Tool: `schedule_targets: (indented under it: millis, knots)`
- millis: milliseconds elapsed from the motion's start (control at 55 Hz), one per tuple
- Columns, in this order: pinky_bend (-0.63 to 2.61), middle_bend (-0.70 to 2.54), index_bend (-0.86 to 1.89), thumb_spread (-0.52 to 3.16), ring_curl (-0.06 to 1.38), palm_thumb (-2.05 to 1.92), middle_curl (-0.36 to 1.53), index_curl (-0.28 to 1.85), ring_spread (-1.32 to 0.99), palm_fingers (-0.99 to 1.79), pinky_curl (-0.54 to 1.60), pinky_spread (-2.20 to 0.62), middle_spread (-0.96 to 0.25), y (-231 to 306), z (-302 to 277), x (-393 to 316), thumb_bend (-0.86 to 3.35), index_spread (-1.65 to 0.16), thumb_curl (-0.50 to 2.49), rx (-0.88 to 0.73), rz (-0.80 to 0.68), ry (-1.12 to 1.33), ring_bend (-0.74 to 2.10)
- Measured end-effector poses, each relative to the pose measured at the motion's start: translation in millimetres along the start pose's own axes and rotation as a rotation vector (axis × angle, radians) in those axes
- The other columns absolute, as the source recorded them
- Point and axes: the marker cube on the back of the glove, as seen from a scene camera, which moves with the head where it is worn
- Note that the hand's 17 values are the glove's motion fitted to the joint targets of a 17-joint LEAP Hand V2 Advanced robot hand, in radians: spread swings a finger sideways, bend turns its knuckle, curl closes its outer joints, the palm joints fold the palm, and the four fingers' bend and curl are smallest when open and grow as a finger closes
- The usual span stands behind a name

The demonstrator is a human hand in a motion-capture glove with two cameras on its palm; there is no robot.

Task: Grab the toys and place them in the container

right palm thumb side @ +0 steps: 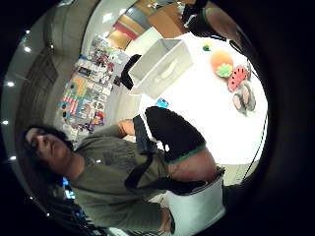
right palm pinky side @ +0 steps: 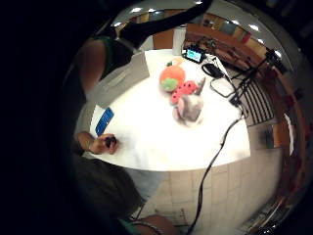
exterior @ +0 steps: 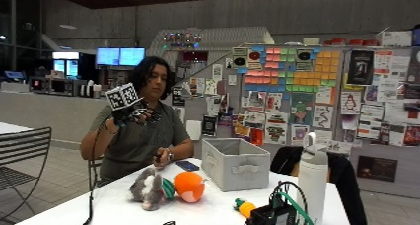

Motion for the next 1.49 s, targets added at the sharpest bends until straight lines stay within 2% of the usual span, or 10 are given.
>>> schedule_targets:
  millis: [182, 473, 673, 782, 928, 982, 1128, 1237, 1310, 1492]
  knots:
    - [0.51, 0.19, 0.18, 0.98, 0.13, 0.0, 0.09, 0.12, -0.2, 0.47, 0.19, -0.03, -0.13, 4.2, 7.9, 7.6, 0.0, -0.29, 0.07, -0.007, 0.042, -0.004, 0.38]
    - [0.56, 0.2, 0.17, 1.32, 0.17, 0.06, 0.17, 0.18, -0.27, 0.44, 0.25, -0.04, -0.16, -16.0, 25.6, 57.7, 0.02, -0.37, 0.17, 0.062, 0.295, 0.069, 0.48]
    - [0.7, 0.22, 0.1, 1.41, 0.21, 0.22, 0.21, 0.16, -0.28, 0.44, 0.3, -0.08, -0.17, -58.0, 104.0, 132.3, 0.09, -0.33, 0.25, 0.157, 0.83, 0.159, 0.58]
    - [0.79, 0.24, 0.09, 1.43, 0.22, 0.32, 0.24, 0.15, -0.26, 0.34, 0.33, -0.09, -0.14, -63.5, 148.1, 167.9, 0.14, -0.3, 0.29, 0.034, 0.762, 0.114, 0.61]
    - [0.9, 0.25, 0.08, 1.44, 0.24, 0.39, 0.27, 0.13, -0.23, 0.21, 0.37, -0.08, -0.08, -67.1, 190.3, 186.7, 0.15, -0.24, 0.33, -0.095, 0.938, 0.209, 0.65]
    - [0.94, 0.25, 0.09, 1.44, 0.25, 0.4, 0.28, 0.13, -0.21, 0.17, 0.38, -0.07, -0.07, -69.4, 192.6, 196.6, 0.16, -0.22, 0.34, -0.005, 0.897, 0.259, 0.67]
    - [0.99, 0.45, 0.02, 1.42, 0.35, 0.41, 0.34, 0.06, -0.34, 0.76, 0.36, -0.27, -0.17, -59.8, 190.3, 197.1, 0.13, -0.26, 0.35, 0.045, 0.845, 0.368, 1.11]
    - [1.08, 0.55, 0.06, 1.42, 0.41, 0.41, 0.38, 0.02, -0.37, 0.97, 0.39, -0.36, -0.26, -57.8, 182.7, 202.8, 0.12, -0.27, 0.35, 0.205, 0.814, 0.385, 1.25]
    - [1.09, 0.75, 0.09, 1.41, 0.45, 0.42, 0.46, 0.01, -0.36, 1.16, 0.42, -0.38, -0.29, -37.2, 170.6, 183.9, 0.11, -0.27, 0.36, 0.176, 0.811, 0.344, 1.31]
    - [1.12, 0.96, 0.14, 1.37, 0.51, 0.46, 0.57, 0.02, -0.35, 1.14, 0.46, -0.41, -0.33, -10.1, 75.6, 137.0, 0.1, -0.26, 0.39, 0.516, 0.806, 0.29, 1.39]
